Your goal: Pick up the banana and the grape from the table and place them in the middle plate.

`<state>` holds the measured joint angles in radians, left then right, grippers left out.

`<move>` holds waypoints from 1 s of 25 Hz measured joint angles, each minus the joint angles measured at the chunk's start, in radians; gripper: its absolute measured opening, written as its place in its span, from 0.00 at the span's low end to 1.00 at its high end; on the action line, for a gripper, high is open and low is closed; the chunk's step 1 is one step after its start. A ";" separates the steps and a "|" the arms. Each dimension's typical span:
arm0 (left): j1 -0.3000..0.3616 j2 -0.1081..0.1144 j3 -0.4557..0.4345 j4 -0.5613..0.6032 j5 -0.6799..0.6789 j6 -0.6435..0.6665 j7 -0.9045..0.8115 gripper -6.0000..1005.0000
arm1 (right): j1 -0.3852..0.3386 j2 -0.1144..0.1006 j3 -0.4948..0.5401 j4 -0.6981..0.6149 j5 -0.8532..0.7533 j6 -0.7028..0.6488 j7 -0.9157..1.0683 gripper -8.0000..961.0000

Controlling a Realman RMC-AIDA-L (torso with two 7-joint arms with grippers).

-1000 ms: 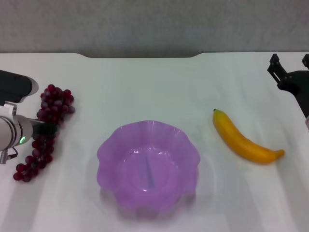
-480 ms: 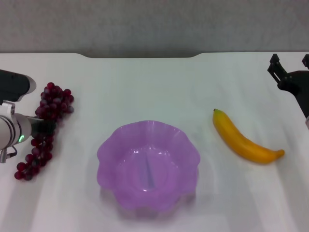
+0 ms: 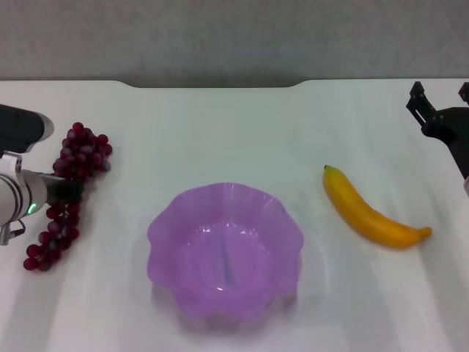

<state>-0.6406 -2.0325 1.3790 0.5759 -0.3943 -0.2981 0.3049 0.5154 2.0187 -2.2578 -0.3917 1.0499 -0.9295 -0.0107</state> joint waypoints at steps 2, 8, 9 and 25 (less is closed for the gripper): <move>0.001 0.000 0.000 0.000 0.000 0.005 -0.001 0.37 | 0.000 0.000 0.000 0.001 0.000 0.000 0.000 0.92; 0.003 0.000 0.000 0.002 0.000 0.008 -0.001 0.37 | -0.002 0.000 0.000 -0.001 0.001 0.000 0.000 0.92; 0.003 0.000 0.000 0.005 0.000 0.006 -0.001 0.37 | -0.002 0.000 0.000 -0.001 0.001 0.000 0.000 0.92; 0.151 -0.002 0.062 0.413 -0.054 -0.184 -0.002 0.37 | -0.008 0.000 0.000 0.000 0.004 0.000 0.000 0.92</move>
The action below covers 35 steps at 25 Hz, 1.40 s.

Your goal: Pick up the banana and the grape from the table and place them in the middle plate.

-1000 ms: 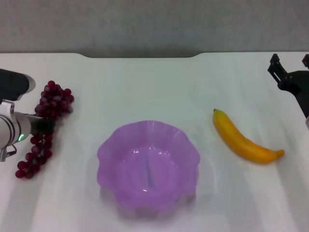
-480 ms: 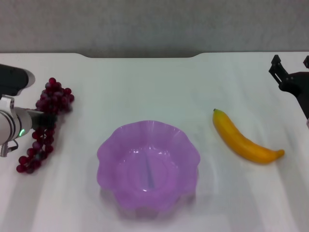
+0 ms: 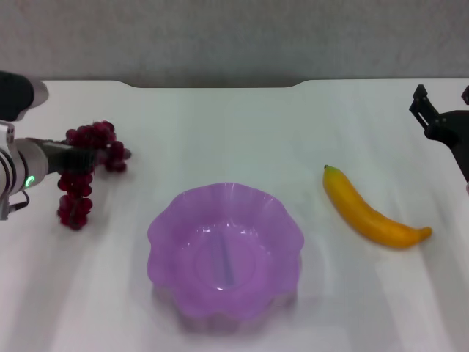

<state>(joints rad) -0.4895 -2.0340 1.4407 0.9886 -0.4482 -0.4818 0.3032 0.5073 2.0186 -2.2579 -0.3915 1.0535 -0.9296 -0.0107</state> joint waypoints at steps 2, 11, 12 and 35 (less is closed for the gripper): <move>0.003 0.000 0.000 0.031 0.001 -0.029 0.000 0.37 | -0.001 0.000 0.000 0.000 -0.001 0.000 0.000 0.92; 0.064 0.000 0.027 0.260 0.005 -0.143 -0.002 0.36 | -0.001 -0.001 0.000 -0.001 -0.002 -0.001 0.000 0.92; 0.069 0.000 0.028 0.287 0.005 -0.163 -0.002 0.36 | -0.001 -0.001 0.000 -0.001 -0.002 0.000 0.000 0.92; 0.248 0.004 0.139 0.781 0.025 -0.382 0.009 0.25 | -0.003 -0.001 0.000 0.005 0.002 0.000 0.000 0.92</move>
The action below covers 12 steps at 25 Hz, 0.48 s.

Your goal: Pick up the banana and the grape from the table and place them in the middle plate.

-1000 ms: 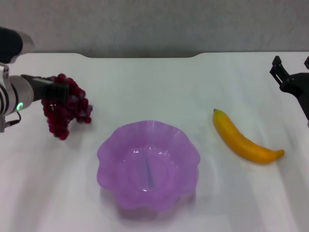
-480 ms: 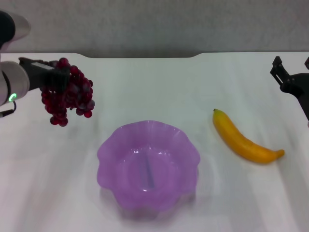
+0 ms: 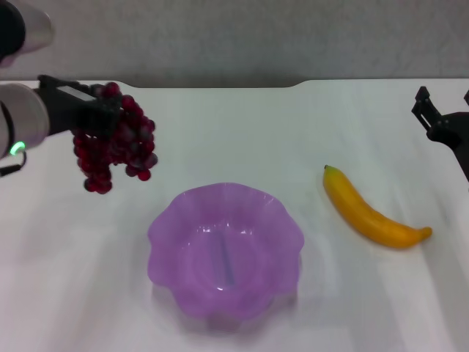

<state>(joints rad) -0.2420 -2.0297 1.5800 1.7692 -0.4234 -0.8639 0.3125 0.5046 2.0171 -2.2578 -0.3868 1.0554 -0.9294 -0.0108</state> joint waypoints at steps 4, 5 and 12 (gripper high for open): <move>0.027 0.000 0.084 0.028 -0.001 0.011 0.019 0.25 | -0.002 0.000 0.002 0.001 0.001 0.000 0.000 0.92; 0.028 0.000 0.099 0.029 -0.003 0.013 0.022 0.25 | -0.003 0.000 0.003 0.000 0.001 -0.001 0.000 0.92; 0.030 0.003 0.207 0.007 -0.095 0.052 0.075 0.25 | -0.005 0.000 0.006 -0.002 0.002 -0.004 0.000 0.92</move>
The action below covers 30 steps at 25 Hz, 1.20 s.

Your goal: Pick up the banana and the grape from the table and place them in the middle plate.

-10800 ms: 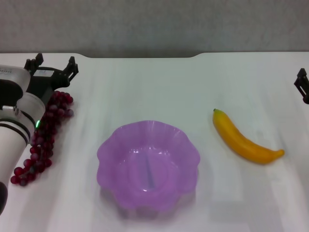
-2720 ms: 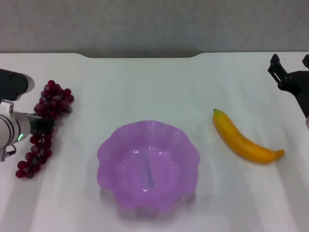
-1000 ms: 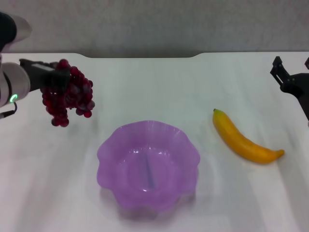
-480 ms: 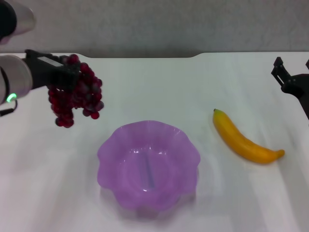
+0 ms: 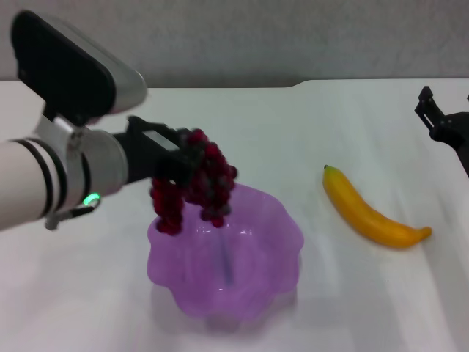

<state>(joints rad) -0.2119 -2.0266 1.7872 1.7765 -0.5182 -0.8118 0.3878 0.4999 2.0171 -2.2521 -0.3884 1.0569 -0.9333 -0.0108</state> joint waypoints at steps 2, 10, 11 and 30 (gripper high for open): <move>-0.001 0.000 0.014 -0.014 -0.041 0.005 0.029 0.25 | 0.000 0.000 -0.002 -0.001 0.000 0.000 0.000 0.92; -0.007 0.000 0.055 -0.060 -0.105 0.013 0.124 0.24 | 0.001 0.001 -0.004 -0.001 0.000 0.002 0.000 0.92; -0.008 0.000 0.058 -0.069 -0.108 0.013 0.130 0.24 | 0.000 0.001 -0.004 0.000 0.000 0.002 0.000 0.92; -0.051 -0.004 0.082 -0.213 -0.139 0.060 0.161 0.24 | 0.004 0.000 -0.002 0.005 0.002 0.002 0.000 0.92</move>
<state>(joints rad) -0.2632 -2.0309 1.8697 1.5634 -0.6571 -0.7518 0.5490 0.5040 2.0171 -2.2537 -0.3837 1.0584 -0.9309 -0.0107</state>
